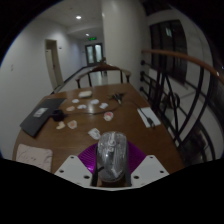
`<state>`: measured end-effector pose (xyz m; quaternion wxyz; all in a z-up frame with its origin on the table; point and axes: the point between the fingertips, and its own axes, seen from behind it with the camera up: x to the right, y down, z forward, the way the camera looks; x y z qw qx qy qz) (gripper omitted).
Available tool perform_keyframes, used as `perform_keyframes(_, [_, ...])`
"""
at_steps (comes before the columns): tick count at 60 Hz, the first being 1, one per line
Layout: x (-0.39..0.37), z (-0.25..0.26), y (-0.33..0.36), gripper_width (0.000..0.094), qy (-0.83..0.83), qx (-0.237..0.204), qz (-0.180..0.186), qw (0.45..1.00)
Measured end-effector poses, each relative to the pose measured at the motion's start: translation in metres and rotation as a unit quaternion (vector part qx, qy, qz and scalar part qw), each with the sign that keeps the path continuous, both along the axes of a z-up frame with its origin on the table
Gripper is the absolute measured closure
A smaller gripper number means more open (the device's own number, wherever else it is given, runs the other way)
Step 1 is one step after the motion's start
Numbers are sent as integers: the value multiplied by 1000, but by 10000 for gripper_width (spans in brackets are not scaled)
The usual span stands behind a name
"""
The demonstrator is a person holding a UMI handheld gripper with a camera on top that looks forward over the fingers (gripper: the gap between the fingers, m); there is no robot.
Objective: Arrange mouse
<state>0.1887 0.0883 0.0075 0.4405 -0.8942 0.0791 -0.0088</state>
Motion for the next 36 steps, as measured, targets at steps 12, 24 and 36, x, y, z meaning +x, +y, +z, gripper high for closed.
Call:
perform_keyframes(12, [-126, 134, -36, 553, 5, 119, 45, 992])
perform_keyframes(24, [-282, 88, -59, 555, 2, 78, 121, 990])
perform_keyframes(36, [-324, -5, -85, 553, -18, -12, 143, 989])
